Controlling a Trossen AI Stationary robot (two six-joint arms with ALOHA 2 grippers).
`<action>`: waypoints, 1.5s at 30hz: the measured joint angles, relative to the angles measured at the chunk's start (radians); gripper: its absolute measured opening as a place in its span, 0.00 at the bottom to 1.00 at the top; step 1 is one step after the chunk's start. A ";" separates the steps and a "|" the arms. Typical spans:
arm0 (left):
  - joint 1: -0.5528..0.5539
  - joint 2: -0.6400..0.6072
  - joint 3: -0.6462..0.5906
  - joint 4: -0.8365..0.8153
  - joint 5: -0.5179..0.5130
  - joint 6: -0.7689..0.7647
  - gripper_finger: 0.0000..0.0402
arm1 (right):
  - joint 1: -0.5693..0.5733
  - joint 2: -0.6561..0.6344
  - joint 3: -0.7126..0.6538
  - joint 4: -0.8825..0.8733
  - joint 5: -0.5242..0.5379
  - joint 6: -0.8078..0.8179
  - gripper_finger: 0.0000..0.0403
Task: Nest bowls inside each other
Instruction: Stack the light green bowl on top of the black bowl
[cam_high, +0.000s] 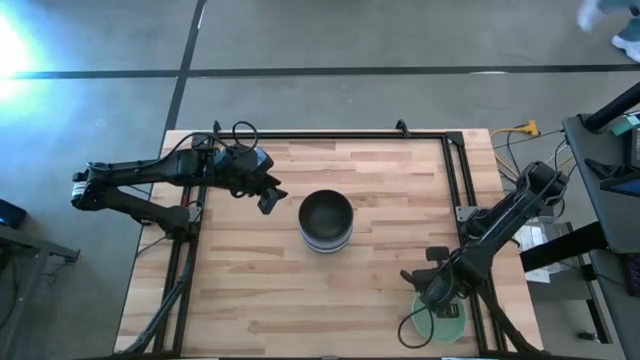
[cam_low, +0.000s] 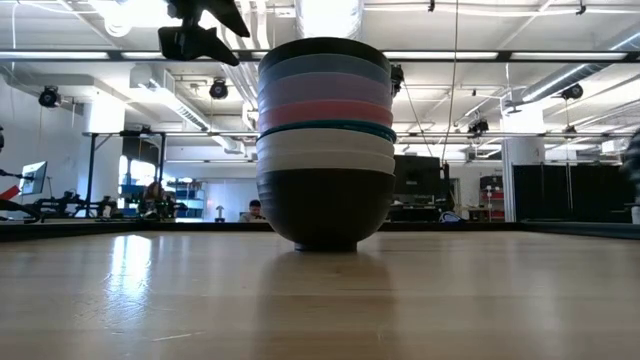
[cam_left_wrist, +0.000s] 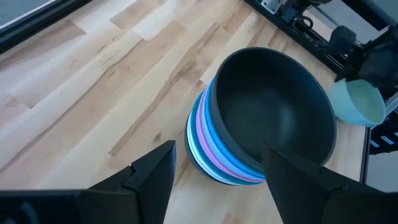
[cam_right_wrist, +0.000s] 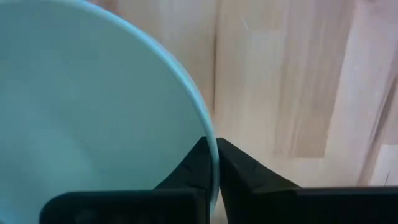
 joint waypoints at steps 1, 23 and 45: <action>0.000 0.000 0.000 0.000 0.000 0.000 0.55 | -0.007 -0.016 0.006 0.001 0.001 0.005 0.04; 0.000 -0.043 0.013 -0.057 0.007 -0.019 0.55 | -0.854 -0.142 0.567 0.206 -0.042 -0.230 0.02; -0.138 -0.189 -0.018 -0.076 -0.074 0.157 0.55 | -1.011 0.598 1.423 -0.508 -0.249 -0.610 0.02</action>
